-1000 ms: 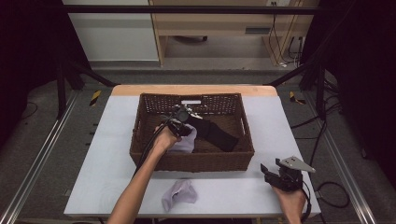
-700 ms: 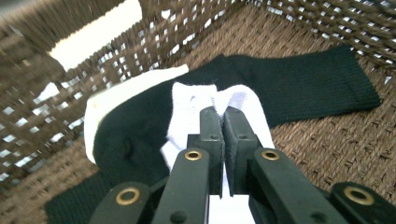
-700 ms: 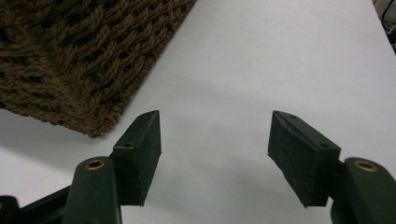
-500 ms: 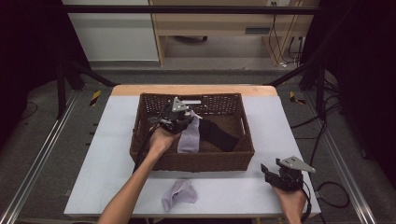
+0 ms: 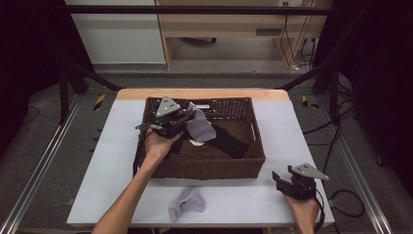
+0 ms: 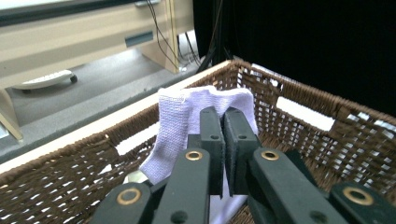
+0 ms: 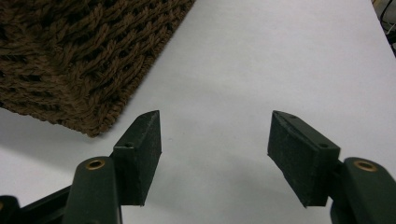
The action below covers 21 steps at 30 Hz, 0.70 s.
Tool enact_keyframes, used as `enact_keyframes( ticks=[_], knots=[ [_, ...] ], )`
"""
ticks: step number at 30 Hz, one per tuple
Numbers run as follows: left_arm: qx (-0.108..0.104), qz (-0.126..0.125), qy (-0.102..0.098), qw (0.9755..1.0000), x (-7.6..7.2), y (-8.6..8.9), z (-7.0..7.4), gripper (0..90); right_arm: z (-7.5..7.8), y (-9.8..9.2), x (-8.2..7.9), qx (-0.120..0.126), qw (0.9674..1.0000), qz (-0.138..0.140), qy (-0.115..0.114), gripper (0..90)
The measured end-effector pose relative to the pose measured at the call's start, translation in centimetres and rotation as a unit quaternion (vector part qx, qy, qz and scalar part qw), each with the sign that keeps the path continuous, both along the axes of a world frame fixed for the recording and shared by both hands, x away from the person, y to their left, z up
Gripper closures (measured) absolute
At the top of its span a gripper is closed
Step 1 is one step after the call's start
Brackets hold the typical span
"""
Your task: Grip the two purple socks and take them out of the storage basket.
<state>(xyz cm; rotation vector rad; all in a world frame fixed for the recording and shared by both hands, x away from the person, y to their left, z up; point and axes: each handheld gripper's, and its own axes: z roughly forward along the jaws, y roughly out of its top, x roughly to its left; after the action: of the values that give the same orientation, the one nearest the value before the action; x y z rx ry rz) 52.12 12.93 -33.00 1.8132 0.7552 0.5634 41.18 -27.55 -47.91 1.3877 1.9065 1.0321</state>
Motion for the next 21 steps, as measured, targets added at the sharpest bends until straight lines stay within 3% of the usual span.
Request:
enact_keyframes(
  ticks=[14, 21],
  knots=[
    [-0.056, -0.011, -0.046, 0.9973, -4.0, 2.9, 3.6, 86.8, 0.0, 0.0, -0.1, 0.002, 1.0000, -0.001, 0.000, 35.1],
    [-0.059, -0.017, -0.066, 0.9959, -6.2, 4.1, 5.2, 86.7, 0.1, 0.0, -0.1, 0.001, 1.0000, -0.002, 0.000, 35.0]
  ],
)
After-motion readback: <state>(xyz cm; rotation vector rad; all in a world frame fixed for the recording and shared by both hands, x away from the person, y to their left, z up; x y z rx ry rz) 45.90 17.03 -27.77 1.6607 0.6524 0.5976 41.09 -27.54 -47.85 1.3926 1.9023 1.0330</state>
